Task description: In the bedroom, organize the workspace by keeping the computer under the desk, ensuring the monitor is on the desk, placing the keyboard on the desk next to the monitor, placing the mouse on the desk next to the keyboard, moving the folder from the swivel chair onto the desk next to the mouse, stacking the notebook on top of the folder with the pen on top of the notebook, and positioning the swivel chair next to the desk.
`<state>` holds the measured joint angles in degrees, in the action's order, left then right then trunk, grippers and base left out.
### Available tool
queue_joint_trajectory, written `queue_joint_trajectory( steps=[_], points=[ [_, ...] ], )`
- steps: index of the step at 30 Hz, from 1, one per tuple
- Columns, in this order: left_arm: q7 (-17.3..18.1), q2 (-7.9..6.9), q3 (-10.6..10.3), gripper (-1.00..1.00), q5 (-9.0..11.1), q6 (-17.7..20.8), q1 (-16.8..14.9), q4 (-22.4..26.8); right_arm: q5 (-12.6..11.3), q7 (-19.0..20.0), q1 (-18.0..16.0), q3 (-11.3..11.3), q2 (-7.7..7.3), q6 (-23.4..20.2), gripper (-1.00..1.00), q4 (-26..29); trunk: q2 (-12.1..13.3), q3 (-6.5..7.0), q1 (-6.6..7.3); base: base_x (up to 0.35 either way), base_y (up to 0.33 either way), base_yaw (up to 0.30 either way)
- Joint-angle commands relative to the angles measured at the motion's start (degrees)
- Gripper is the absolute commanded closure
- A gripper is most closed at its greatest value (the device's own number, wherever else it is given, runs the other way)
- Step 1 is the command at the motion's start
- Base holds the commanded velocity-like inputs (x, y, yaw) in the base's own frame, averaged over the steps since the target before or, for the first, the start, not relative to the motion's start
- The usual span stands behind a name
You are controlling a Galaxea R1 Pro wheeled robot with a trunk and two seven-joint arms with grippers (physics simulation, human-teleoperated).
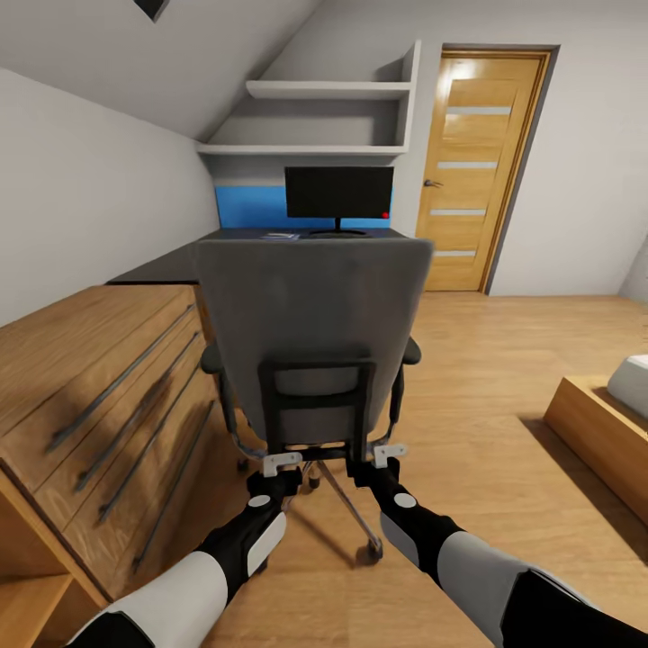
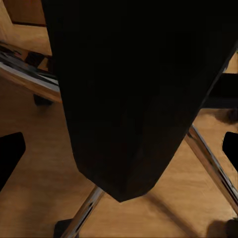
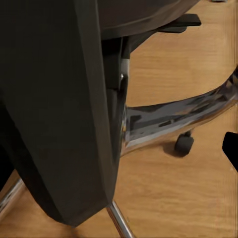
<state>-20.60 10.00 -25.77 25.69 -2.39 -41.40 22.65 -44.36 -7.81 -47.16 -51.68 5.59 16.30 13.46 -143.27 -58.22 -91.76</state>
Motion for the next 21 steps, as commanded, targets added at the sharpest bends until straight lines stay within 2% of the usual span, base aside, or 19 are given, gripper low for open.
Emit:
queue_joint_trajectory(
  steps=[1,11,21],
  points=[
    [-0.40,0.00,-0.34,-1.00,0.42,-0.25,-0.08,-0.06,-0.55,-0.45,-0.04,-0.26,0.00,0.23,-1.00,-0.01,-0.02,-0.01,-0.02,0.302,-0.126,-0.118],
    [-0.40,0.00,-0.33,-1.00,0.42,-0.25,-0.08,-0.06,-0.54,-0.45,-0.04,-0.28,0.04,0.23,-1.00,-0.07,-0.02,0.39,-0.02,0.307,-0.127,-0.110],
    [-0.40,0.00,-0.33,-1.00,0.42,-0.25,-0.08,-0.06,-0.49,-0.45,-0.04,-0.27,0.04,0.23,-1.00,-0.04,-0.02,0.46,-0.02,0.319,-0.025,-0.014]
  ],
)
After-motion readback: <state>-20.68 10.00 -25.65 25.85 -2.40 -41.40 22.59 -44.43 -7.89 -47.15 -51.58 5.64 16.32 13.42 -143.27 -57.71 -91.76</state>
